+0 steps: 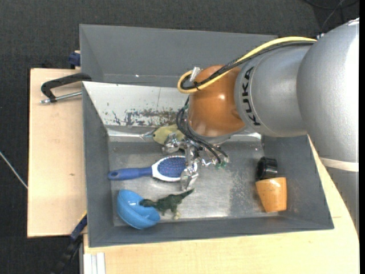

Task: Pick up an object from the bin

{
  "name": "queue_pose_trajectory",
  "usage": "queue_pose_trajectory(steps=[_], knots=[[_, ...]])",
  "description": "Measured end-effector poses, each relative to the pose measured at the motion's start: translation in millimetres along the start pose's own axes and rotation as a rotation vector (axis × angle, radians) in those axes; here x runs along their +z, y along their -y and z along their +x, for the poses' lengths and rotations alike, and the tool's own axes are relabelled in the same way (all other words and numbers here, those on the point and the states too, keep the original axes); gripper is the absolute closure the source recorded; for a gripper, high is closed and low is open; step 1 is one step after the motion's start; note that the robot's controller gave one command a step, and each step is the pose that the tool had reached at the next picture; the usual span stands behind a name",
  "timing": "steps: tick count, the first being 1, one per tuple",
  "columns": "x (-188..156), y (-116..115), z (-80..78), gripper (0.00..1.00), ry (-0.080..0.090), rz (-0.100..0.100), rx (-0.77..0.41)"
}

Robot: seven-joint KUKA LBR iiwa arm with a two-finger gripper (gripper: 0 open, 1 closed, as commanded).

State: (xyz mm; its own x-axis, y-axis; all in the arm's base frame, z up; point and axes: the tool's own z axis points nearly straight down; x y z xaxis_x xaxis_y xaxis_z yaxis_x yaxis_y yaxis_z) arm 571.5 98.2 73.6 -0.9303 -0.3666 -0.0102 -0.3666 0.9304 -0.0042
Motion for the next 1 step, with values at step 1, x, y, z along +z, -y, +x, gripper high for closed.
queue_pose_trajectory(steps=[1], knots=[[-1.3, 1.4, -1.0, 1.0, 0.005, -0.001, 0.005]])
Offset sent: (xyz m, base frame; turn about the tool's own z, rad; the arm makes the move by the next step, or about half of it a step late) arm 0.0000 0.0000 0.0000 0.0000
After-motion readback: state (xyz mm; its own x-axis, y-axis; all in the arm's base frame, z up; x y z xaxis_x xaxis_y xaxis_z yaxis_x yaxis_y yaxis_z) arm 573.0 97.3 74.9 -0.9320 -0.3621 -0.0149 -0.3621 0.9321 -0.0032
